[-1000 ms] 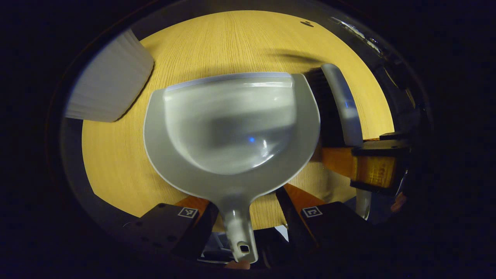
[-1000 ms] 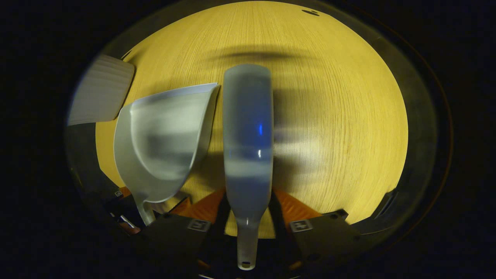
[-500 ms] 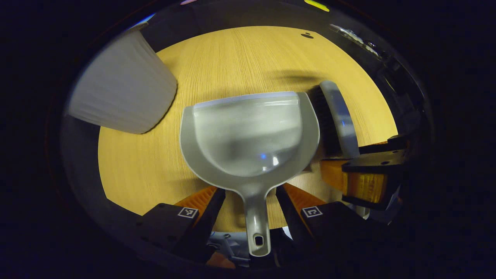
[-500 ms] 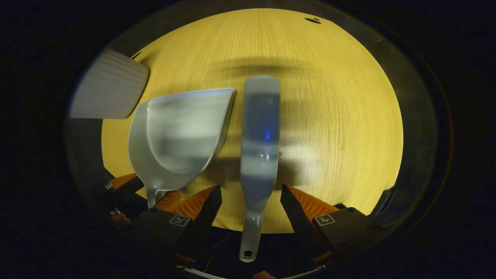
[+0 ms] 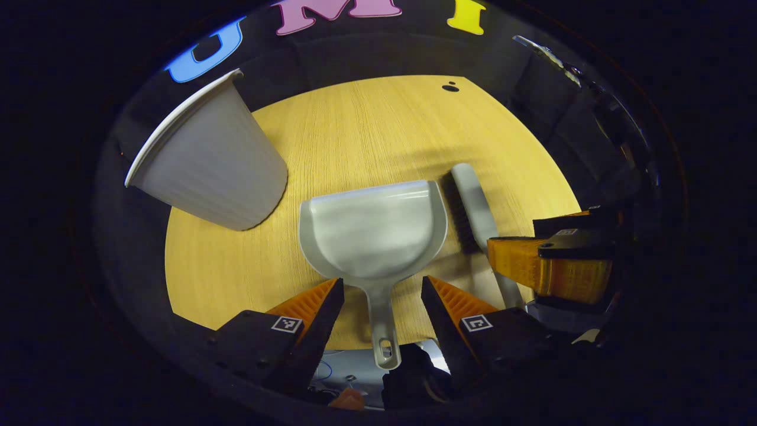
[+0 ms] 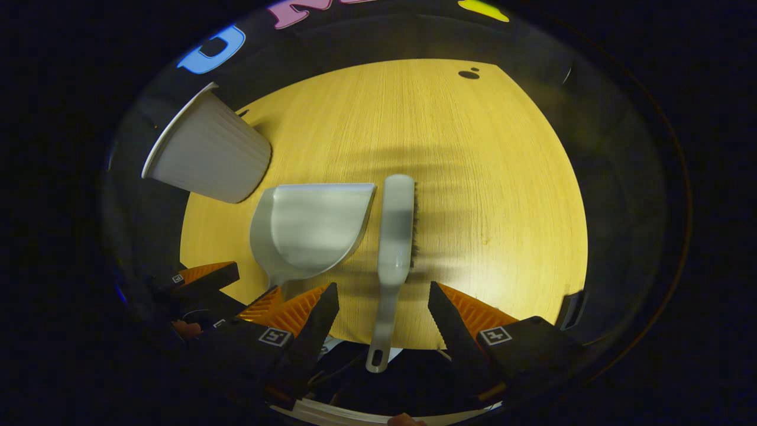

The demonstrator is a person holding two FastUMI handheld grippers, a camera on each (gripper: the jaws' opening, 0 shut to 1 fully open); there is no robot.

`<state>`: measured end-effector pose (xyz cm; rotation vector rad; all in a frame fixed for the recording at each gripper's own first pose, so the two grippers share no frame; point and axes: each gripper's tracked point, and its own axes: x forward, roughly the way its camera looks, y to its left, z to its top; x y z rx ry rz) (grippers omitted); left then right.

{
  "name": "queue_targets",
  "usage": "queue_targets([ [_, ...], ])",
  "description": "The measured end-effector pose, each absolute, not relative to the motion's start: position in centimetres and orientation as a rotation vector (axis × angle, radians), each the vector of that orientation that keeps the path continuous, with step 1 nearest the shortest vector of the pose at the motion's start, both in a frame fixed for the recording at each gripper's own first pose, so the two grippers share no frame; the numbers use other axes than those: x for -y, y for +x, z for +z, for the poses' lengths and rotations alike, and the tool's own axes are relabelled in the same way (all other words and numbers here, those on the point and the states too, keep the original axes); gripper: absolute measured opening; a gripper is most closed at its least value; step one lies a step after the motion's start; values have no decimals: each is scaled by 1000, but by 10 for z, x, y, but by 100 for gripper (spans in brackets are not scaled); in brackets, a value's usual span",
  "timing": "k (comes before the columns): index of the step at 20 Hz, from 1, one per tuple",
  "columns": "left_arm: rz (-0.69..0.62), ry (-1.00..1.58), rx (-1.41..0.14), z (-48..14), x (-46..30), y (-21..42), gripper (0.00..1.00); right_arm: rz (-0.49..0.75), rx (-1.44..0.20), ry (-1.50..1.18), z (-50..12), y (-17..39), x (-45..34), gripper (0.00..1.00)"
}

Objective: Pick up the small broom and dustpan from the desktop, sweep the trash into the dustpan with the broom, and then empty the trash into the garbage bin.

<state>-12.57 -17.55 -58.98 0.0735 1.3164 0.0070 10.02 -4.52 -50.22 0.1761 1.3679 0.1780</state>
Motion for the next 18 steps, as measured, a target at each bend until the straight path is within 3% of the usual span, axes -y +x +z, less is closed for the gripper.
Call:
queue_targets([
  [7,65,74,-1069,-525,167,-109,80,217,-1088,116,-426,121,51,99],
  [9,41,51,-997,-501,165,-106,77,184,-989,128,-395,123,46,99],
  [10,35,54,-962,-487,161,-109,80,162,-952,131,-382,117,44,99],
  [18,-45,120,-619,-389,157,-145,80,55,-609,59,-267,95,47,99],
])
